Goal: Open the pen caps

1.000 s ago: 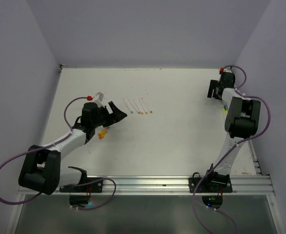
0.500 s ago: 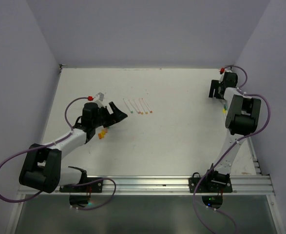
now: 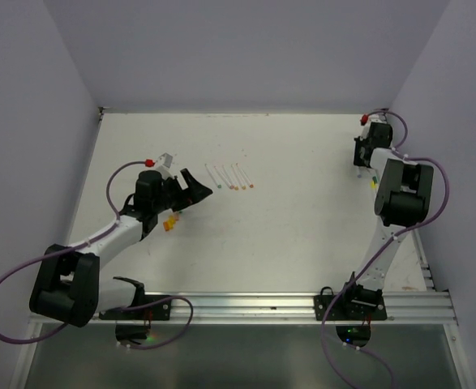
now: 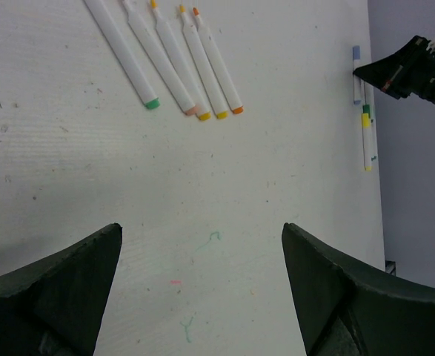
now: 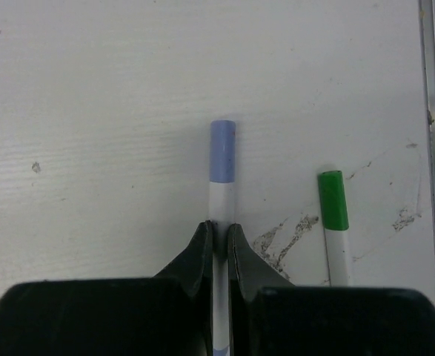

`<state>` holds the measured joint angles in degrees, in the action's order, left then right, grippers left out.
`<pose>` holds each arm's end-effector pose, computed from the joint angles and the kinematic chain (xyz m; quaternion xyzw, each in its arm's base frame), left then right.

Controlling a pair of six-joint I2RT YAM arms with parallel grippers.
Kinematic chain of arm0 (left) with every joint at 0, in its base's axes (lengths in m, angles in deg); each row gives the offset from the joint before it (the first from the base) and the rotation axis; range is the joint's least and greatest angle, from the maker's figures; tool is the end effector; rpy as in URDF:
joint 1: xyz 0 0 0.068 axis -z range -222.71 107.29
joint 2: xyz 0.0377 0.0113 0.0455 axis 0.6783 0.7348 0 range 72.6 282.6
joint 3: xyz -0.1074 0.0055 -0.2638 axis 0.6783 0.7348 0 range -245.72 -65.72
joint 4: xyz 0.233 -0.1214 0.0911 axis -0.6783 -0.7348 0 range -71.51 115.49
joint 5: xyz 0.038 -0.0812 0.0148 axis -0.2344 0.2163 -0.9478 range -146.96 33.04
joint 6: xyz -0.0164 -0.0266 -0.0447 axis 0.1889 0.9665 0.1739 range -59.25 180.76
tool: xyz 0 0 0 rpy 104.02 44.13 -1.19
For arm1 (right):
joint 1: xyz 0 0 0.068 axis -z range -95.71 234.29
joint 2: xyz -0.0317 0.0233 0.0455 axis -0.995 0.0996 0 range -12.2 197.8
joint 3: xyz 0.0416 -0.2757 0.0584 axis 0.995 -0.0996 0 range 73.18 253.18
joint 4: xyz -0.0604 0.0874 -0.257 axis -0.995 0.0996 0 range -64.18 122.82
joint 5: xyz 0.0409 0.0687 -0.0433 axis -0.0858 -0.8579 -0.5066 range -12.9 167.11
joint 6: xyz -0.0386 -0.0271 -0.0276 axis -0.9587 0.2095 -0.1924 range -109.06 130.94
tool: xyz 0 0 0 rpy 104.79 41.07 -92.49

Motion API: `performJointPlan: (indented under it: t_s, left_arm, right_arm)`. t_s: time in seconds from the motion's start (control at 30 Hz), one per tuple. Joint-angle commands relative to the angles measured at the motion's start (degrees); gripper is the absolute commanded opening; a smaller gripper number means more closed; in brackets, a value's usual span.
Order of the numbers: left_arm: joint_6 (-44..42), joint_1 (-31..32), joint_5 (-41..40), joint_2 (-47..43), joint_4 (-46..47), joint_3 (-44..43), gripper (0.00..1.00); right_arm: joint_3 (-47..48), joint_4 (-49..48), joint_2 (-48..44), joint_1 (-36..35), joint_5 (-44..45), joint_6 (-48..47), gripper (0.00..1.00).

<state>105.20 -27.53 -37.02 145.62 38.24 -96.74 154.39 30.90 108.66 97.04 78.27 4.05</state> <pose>0.2565 -0.0825 0.1939 -0.1299 0.8443 -0.3772 0.3579 0.4689 -0.1070 0.1515 0.0511 0.9215 -0.0750 0.3776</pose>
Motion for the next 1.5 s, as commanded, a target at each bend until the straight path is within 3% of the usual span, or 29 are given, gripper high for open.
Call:
performJointPlan:
  t_s: [0.0,0.13,0.17,0.3,0.47,0.5,0.57,0.6,0.73,0.87,1.1,1.47]
  left_arm:
    - [0.3,0.6,-0.6,-3.5,1.5,0.1,0.91]
    - [0.6,0.8,-0.1,-3.0,1.8,0.3,0.9]
    - [0.6,0.9,0.1,-2.9,1.7,0.1,0.9]
    - [0.7,0.9,0.3,-2.8,0.5,-1.5,0.89]
    - [0.0,0.9,3.5,-3.6,-1.7,-4.8,0.85]
    - [-0.4,0.9,4.1,-3.8,-2.4,-5.9,0.84]
    - [-0.5,0.9,5.1,-4.4,-2.9,-6.9,0.83]
    - [-0.3,0.9,6.7,-4.8,-2.0,-7.6,0.83]
    - [2.1,0.8,12.8,-3.3,2.5,-8.3,0.82]
    - [6.0,0.8,19.9,-0.2,8.0,-8.7,0.79]
    - [6.3,0.8,16.7,-2.2,7.5,-7.9,0.77]
    - [10.1,0.9,14.2,-4.0,8.9,-5.0,0.7]
  right_arm:
    - [-5.2,2.2,-2.5,-0.4,3.7,-1.6,0.0]
    - [-12.5,-4.8,-10.3,-3.4,10.9,-2.2,0.0]
    - [-13.4,-6.2,-12.0,-4.4,16.4,-2.2,0.0]
    - [-11.4,-0.4,-21.8,-10.9,23.8,0.9,0.0]
    - [-8.9,14.0,-30.9,-17.8,17.0,6.9,0.0]
    - [-9.0,15.6,-32.2,-19.2,8.4,9.7,0.0]
    - [-9.8,18.3,-35.3,-20.7,-0.9,10.8,0.0]
    - [-11.4,17.4,-36.6,-22.5,-10.8,13.2,0.0]
    - [-17.5,13.7,-38.8,-31.3,-26.0,15.8,0.0]
    - [-21.2,4.3,-37.2,-40.0,-28.1,21.5,0.0]
    - [-20.5,-4.4,-33.8,-49.3,-28.2,27.7,0.0]
    - [-20.8,-12.6,-33.1,-51.8,-26.7,31.2,0.0]
